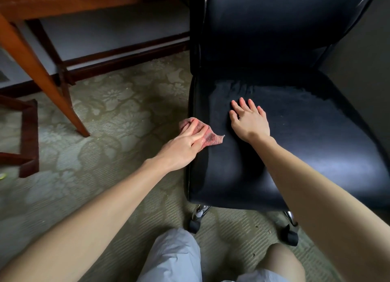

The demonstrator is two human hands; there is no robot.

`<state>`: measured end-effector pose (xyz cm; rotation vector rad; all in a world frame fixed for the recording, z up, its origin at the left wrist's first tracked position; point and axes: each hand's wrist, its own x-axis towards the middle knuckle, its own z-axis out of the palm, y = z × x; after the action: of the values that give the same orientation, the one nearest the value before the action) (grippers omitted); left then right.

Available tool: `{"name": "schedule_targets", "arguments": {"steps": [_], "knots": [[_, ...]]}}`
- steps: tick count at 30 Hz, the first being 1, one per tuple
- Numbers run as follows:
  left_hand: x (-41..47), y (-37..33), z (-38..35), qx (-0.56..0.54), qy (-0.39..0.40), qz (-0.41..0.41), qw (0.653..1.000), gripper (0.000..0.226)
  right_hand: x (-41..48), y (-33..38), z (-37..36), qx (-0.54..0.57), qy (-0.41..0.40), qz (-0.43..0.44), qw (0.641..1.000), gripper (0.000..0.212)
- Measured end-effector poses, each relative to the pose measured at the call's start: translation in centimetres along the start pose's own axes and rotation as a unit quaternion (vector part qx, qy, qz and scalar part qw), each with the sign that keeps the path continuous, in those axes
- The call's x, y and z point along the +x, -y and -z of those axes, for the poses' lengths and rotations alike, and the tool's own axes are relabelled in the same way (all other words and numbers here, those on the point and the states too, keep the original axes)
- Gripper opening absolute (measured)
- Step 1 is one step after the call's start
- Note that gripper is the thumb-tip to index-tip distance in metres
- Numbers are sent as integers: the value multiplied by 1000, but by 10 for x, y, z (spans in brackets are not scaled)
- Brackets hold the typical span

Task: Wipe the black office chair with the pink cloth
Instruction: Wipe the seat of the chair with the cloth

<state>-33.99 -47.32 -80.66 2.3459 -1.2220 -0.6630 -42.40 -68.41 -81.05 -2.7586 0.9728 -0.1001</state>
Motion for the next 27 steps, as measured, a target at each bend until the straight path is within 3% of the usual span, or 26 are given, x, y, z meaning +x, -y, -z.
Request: {"name": "schedule_targets", "arguments": {"steps": [9, 14, 17, 21, 27], "knots": [[96, -3, 20, 74, -20, 37, 996, 49, 0, -8, 3, 7, 25, 13, 1000, 52], [138, -2, 41, 85, -17, 41, 995, 49, 15, -7, 11, 85, 63, -14, 994, 52], [134, 4, 40, 110, -6, 22, 994, 53, 41, 2, 16, 116, 39, -26, 992, 51], [131, 12, 36, 83, -9, 9, 996, 52, 88, 10, 24, 76, 12, -36, 996, 52], [205, 4, 73, 101, 16, 15, 995, 52, 114, 4, 17, 85, -11, -59, 995, 53]]}}
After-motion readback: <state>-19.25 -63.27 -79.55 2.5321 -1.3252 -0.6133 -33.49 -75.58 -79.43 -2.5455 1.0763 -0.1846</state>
